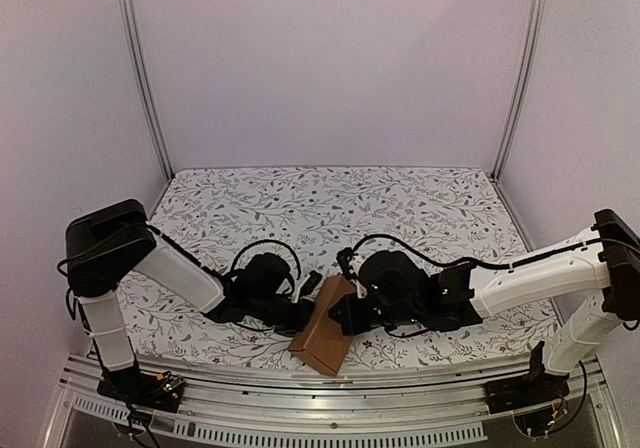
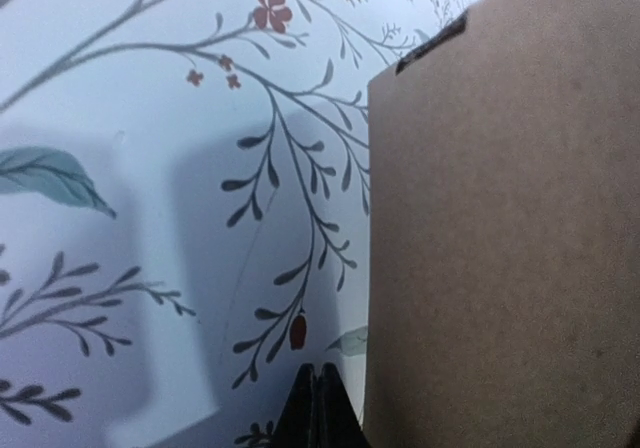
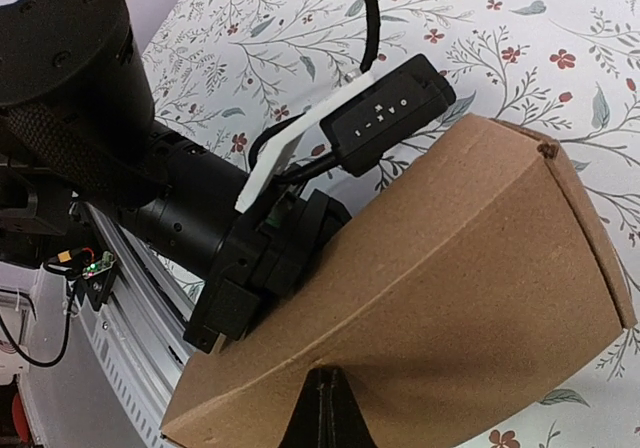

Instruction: Fold the paper box

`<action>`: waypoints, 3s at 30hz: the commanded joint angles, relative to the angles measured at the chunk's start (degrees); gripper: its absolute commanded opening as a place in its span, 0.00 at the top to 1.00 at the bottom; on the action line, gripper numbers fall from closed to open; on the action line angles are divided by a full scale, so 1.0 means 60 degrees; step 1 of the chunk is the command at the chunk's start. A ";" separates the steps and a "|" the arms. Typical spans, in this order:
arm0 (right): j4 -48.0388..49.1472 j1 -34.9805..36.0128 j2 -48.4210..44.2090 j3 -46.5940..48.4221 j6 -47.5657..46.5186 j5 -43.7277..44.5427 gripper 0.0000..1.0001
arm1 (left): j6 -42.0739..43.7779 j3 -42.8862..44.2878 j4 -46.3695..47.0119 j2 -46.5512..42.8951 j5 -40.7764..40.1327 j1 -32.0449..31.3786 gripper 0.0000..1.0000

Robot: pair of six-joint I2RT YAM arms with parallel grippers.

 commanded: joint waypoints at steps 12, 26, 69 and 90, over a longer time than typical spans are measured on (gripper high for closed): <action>-0.0695 -0.0431 0.0791 0.0607 -0.0402 0.0405 1.00 | 0.2409 0.1019 -0.4447 -0.0939 -0.2642 0.0826 1.00; -0.1614 -0.0653 0.0633 0.1463 -0.1263 0.0645 1.00 | 0.3339 0.2059 -0.8443 -0.2909 -0.5869 0.1246 1.00; -0.0463 -0.2093 0.2394 0.0948 0.0329 0.0929 1.00 | 0.2251 0.1916 -0.4686 -0.1242 -0.1119 0.0905 1.00; -0.2774 -0.3657 0.0535 0.1320 -0.2841 0.1698 0.47 | 0.3699 0.3618 -0.7908 -0.2773 -0.3398 0.1913 0.72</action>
